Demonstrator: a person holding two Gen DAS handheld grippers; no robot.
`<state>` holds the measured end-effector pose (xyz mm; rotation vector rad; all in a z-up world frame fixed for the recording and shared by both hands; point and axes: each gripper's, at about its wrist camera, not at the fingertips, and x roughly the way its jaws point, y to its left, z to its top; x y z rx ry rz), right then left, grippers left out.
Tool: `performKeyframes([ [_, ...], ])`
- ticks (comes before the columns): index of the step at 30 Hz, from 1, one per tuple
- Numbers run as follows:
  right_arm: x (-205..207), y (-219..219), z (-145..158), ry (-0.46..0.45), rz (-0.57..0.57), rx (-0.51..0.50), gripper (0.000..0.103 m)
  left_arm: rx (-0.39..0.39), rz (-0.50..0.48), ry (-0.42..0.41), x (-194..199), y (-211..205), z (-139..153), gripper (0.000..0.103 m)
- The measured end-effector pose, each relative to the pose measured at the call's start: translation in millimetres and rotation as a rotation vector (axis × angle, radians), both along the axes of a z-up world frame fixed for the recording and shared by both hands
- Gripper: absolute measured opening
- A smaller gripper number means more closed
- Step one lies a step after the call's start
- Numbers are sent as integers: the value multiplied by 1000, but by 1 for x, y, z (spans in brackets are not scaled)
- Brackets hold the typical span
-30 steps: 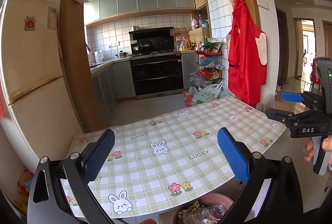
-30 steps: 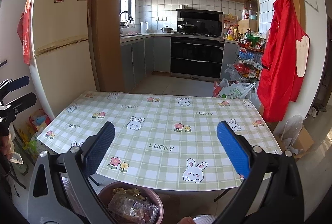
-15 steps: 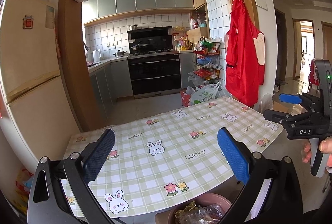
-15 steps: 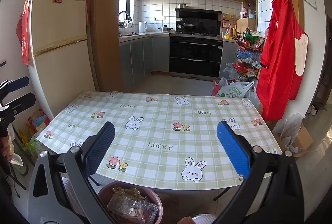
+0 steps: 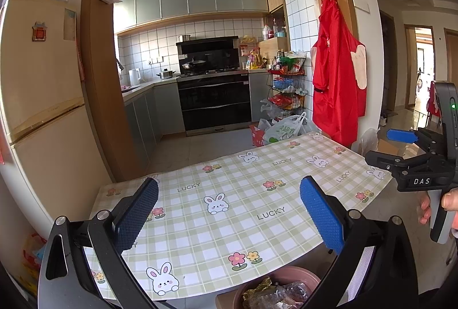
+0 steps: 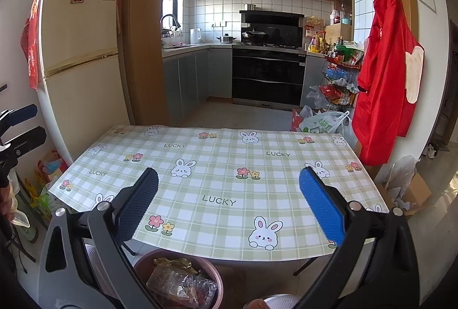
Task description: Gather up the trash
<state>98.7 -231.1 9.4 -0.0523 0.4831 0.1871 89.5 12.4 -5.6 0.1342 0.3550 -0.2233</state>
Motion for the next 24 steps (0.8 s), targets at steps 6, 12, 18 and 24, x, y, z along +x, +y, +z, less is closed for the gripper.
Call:
performKeyframes([
  [6, 0, 1, 0, -1, -5, -6, 97, 2, 2, 0, -1, 2, -1, 97],
  [12, 0, 2, 0, 0, -5, -12, 97, 2, 2, 1, -1, 1, -1, 97],
  [18, 0, 0, 0, -4, -8, -25, 97, 4, 2, 1, 0, 3, -2, 97],
  [24, 0, 0, -1, -9, -10, -46, 97, 2, 2, 1, 0, 4, -2, 97],
])
